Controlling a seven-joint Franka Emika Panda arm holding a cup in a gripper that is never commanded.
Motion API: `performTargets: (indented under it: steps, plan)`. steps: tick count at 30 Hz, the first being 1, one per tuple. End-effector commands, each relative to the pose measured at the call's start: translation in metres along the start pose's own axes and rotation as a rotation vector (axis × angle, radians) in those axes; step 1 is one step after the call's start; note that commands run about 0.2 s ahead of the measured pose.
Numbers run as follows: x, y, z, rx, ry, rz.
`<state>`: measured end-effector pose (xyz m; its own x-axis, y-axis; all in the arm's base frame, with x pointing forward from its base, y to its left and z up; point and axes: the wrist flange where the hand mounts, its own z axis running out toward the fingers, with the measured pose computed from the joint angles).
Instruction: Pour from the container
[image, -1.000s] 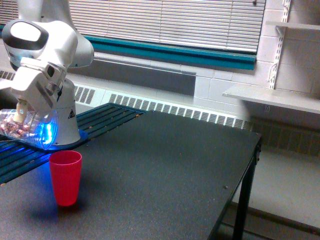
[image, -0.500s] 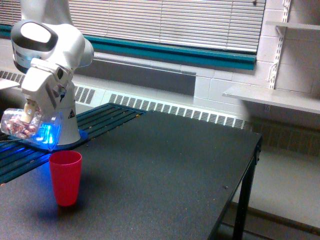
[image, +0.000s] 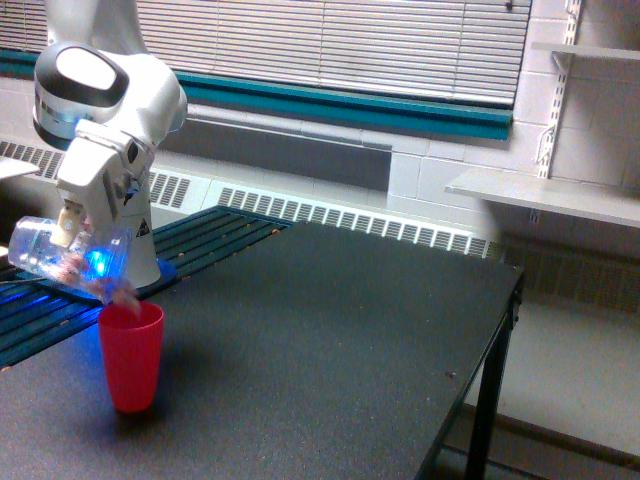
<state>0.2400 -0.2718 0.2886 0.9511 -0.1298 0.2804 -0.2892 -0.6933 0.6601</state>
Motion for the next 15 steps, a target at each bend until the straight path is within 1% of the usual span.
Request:
performTargets:
  steps: [1,15]
  plan:
    - [0.0057,0.0067,-0.0033,-0.021,0.011,-0.014]
    - [0.0038,0.0070,-0.0045,-0.031,0.012,-0.025]
